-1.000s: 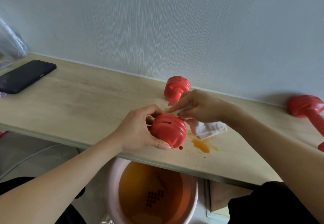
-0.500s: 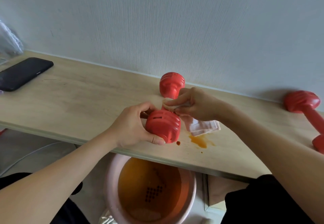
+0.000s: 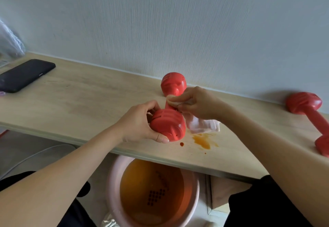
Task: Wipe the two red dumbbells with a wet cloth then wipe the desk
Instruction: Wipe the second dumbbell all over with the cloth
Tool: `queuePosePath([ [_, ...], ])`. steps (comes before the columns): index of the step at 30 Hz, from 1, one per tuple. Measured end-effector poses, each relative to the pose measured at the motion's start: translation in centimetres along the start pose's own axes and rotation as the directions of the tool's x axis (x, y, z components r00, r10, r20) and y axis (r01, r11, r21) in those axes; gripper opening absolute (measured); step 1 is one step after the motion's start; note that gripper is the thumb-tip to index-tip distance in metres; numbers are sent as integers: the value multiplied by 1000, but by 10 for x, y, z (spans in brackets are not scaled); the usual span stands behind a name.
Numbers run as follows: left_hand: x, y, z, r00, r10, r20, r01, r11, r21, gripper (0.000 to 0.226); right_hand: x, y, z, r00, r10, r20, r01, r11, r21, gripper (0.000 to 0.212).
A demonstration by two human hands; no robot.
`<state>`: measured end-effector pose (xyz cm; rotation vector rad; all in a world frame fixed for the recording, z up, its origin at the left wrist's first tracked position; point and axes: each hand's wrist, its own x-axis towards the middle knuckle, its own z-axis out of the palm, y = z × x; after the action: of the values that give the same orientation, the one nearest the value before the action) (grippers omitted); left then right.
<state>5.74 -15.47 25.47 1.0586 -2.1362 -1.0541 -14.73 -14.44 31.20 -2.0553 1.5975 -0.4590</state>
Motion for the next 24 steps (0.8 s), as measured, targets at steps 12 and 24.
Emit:
queuePosePath([
  [12,7,-9,4,999,-27,21,29,996,-86,63,10,12,13,991,63,-120,-64,998,0,19],
  [24,2,12,1,998,56,-40,-58,996,-66,63,-9,-2,-9,992,56,110,-70,990,123,30],
])
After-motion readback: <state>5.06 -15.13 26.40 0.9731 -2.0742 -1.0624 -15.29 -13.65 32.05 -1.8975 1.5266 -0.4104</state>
